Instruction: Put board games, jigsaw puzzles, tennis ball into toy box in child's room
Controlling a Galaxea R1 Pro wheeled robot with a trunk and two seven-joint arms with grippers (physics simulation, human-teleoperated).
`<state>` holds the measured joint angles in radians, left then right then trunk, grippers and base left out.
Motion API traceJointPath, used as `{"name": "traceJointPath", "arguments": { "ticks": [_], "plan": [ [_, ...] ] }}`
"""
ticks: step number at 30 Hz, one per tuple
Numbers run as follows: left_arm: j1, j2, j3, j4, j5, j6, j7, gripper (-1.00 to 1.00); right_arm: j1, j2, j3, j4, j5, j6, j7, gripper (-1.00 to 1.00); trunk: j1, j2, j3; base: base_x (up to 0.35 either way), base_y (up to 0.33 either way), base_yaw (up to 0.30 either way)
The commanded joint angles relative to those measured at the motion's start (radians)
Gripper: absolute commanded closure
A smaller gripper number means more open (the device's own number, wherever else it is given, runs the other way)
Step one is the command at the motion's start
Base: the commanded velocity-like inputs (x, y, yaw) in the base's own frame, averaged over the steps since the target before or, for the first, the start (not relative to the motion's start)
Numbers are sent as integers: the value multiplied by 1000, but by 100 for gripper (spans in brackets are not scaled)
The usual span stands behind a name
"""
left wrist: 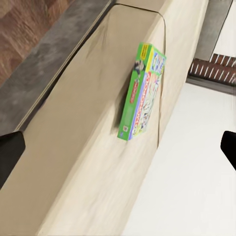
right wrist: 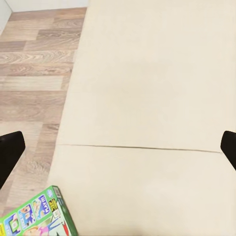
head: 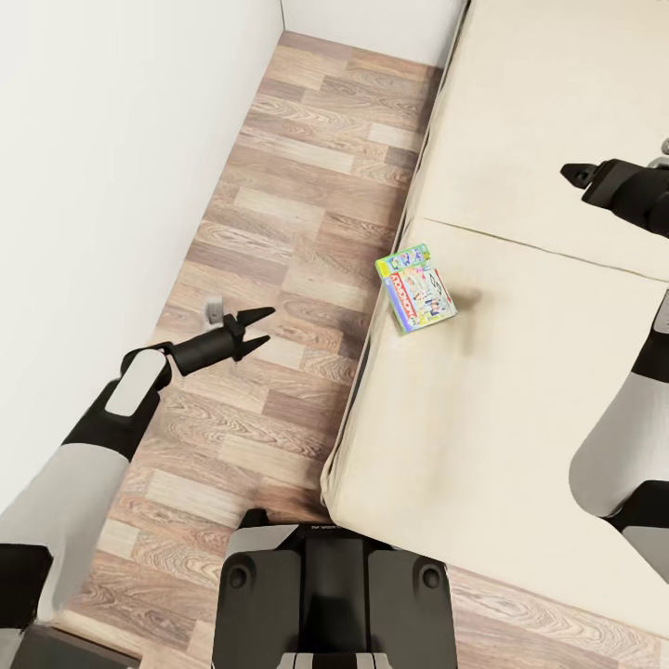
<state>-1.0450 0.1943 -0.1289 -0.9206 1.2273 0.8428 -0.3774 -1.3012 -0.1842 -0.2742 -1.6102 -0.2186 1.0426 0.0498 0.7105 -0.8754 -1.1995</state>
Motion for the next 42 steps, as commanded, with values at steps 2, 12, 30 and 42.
{"name": "traceJointPath", "arguments": {
  "ticks": [2, 12, 30, 42],
  "plan": [
    [-18, 1, -4, 23, -5, 1, -14, -100, 0, 0, 0, 0, 2, 5, 5, -100, 0, -1, 0, 0, 0, 0],
    [-176, -15, -39, 228, -49, -2, -123, -100, 0, 3, 3, -1, 1, 5, 5, -100, 0, -1, 0, 0, 0, 0],
    [-208, -51, -64, 283, -113, 26, -201, -100, 0, 7, 3, -1, -5, 5, 5, -100, 0, -1, 0, 0, 0, 0],
    [-34, -21, -10, 62, -110, 64, -211, -100, 3, 10, 0, -1, -9, 5, 5, -100, 0, -1, 0, 0, 0, 0]
  ]
}}
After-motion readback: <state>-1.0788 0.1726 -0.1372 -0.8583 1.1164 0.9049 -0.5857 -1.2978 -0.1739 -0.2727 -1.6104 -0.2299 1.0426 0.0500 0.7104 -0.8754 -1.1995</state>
